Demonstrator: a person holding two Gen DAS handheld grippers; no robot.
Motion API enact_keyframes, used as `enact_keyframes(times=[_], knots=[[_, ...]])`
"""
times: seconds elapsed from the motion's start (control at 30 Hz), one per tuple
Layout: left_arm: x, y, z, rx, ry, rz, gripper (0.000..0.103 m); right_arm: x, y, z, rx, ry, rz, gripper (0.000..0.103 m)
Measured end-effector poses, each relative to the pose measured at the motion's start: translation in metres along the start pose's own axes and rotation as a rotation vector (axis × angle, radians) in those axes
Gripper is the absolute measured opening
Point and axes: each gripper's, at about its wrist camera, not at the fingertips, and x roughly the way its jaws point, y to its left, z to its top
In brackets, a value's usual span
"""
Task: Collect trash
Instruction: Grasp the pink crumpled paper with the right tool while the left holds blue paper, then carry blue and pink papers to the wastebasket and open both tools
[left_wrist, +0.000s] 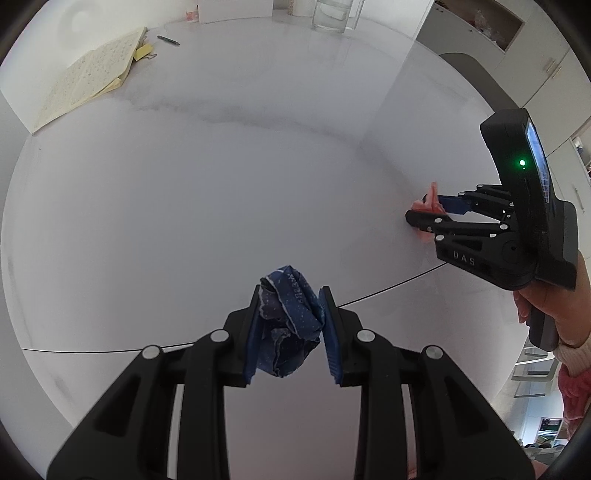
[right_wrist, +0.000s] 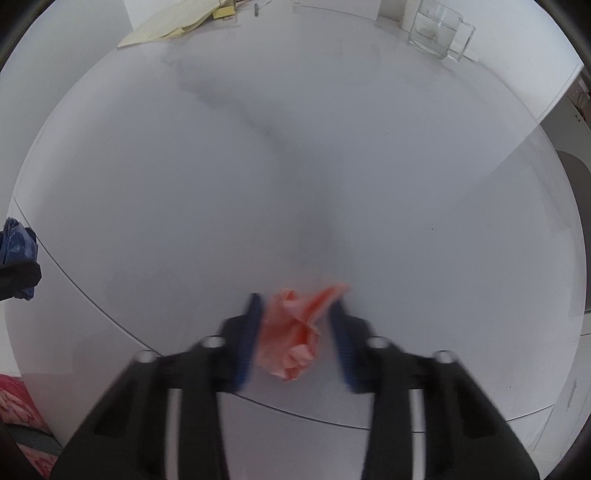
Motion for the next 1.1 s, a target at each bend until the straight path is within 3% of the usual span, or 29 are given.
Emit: enact_keyframes(times=[0.17, 0.33, 0.6, 0.87, 1.1], knots=[[-0.012, -0.006, -0.005, 0.019, -0.029, -0.003, 0.029, -0.029, -0.009, -0.008, 0.099, -0.049, 0.026, 0.03], [-0.036, -0.022, -0.013, 0.088, -0.089, -0.036, 0.029, -0.082, -0.015, -0.042, 0.239, -0.127, 0.002, 0.03], [-0.084, -0.069, -0.08, 0.336, -0.147, -0.139, 0.029, -0.153, 0.011, -0.164, 0.537, -0.223, -0.084, 0.031], [-0.121, -0.105, -0.182, 0.517, -0.1, -0.266, 0.029, -0.192, 0.081, -0.298, 0.742, -0.219, -0.142, 0.031], [-0.133, -0.15, -0.236, 0.63, -0.034, -0.36, 0.029, -0.228, 0.108, -0.368, 0.85, -0.239, -0.187, 0.031]])
